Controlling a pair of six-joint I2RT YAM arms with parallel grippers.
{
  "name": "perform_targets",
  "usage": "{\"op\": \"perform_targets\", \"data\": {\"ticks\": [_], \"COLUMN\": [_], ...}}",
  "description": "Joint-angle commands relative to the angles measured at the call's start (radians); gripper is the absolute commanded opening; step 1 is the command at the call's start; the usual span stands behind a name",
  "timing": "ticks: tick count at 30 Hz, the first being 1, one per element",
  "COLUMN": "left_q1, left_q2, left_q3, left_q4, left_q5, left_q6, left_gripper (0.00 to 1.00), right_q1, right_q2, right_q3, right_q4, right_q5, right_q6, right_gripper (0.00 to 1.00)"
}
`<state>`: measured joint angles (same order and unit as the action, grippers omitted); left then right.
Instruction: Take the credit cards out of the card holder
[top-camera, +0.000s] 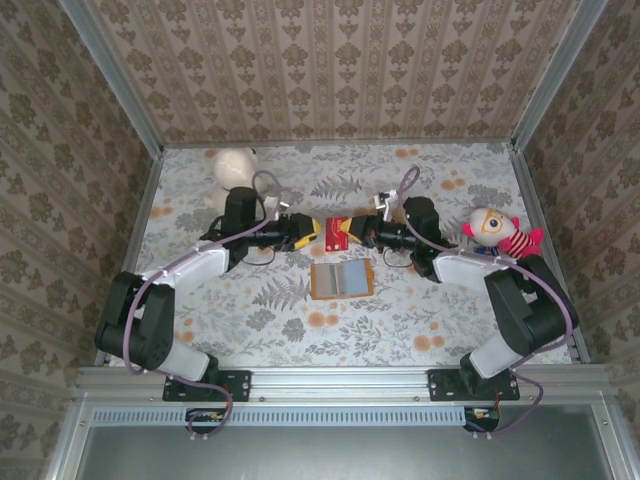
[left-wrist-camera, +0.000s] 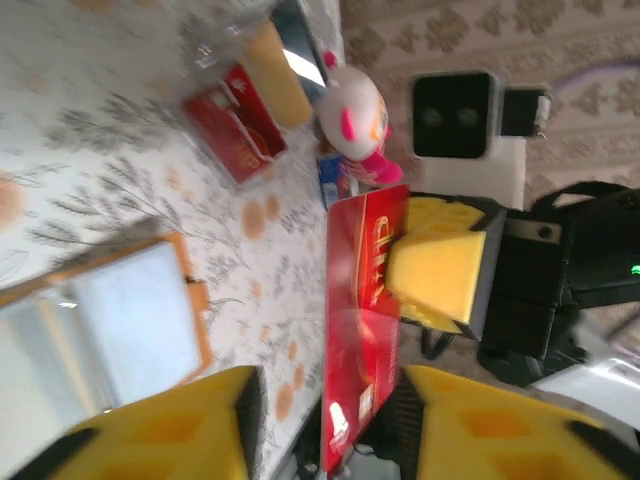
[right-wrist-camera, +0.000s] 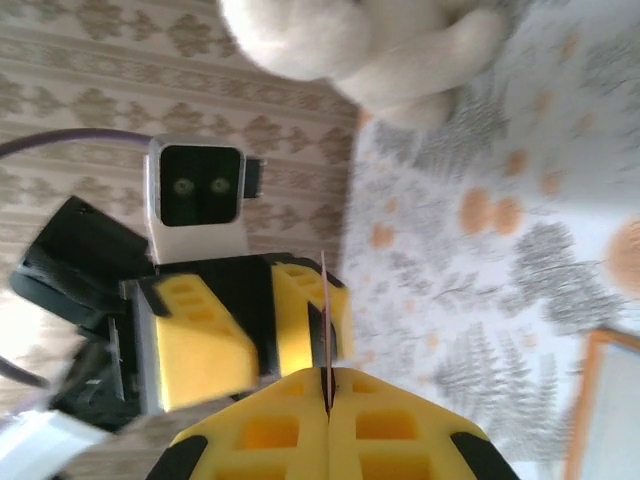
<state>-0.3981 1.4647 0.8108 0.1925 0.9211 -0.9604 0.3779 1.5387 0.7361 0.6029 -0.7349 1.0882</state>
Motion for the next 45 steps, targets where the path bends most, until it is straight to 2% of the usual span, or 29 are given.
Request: {"op": "perform_targets", "data": {"ticks": [1,4,8,12,15,19,26,29,36,45], "left_q1": [0.056,0.094,0.110,0.113,0.114,0.114,0.114,0.114,0.113,0.111], "left_q2": [-0.035,-0.048,-0.077,-0.146,-0.177,-0.179,-0.149,-0.142,-0.129,-0.100], "left_q3": [-0.026,-0.022,0.014,-0.026,-0.028,-0.017,-0.013,-0.013,-0.018,-0.020], "left_q4": [-0.092,-0.199,-0.405,-0.385,-0.406,-0.454,-0.463,-0.464,-0.463,-0.467], "left_q5": [-0.055,-0.106,-0.247,-0.271,-0.319,-0.340,-0.327,-0.323,-0.308,-0.300], "left_q6": [0.053,0.117,0.261,0.283,0.300,0.324,0.329,0.329,0.330,0.329], "left_gripper": [0.53,0.64,0.80,0.92,0.99,1.00,1.00,1.00,1.00,1.00], "right_q1": [-0.009,-0.018,-0.042,-0.067,-0.082,-0.085,-0.112,-0.128,-0.143,-0.143], "right_q2": [-0.111,-0.141,-0.175,-0.175,-0.155,-0.060,0.113,0.186,0.320,0.416], "right_q3": [0.142,0.237,0.369,0.435,0.490,0.590,0.722,0.774,0.876,0.939], "right_q4": [-0.525,-0.780,-1.035,-1.108,-1.168,-1.271,-1.406,-1.473,-1.546,-1.590], "right_q5": [0.140,0.295,0.524,0.621,0.626,0.613,0.675,0.654,0.665,0.597], "right_q6": [-0.425,-0.642,-0.836,-0.997,-1.124,-1.293,-1.431,-1.483,-1.537,-1.590], "right_gripper": [0.00,0.00,0.00,0.00,0.00,0.00,0.00,0.00,0.00,0.00]}}
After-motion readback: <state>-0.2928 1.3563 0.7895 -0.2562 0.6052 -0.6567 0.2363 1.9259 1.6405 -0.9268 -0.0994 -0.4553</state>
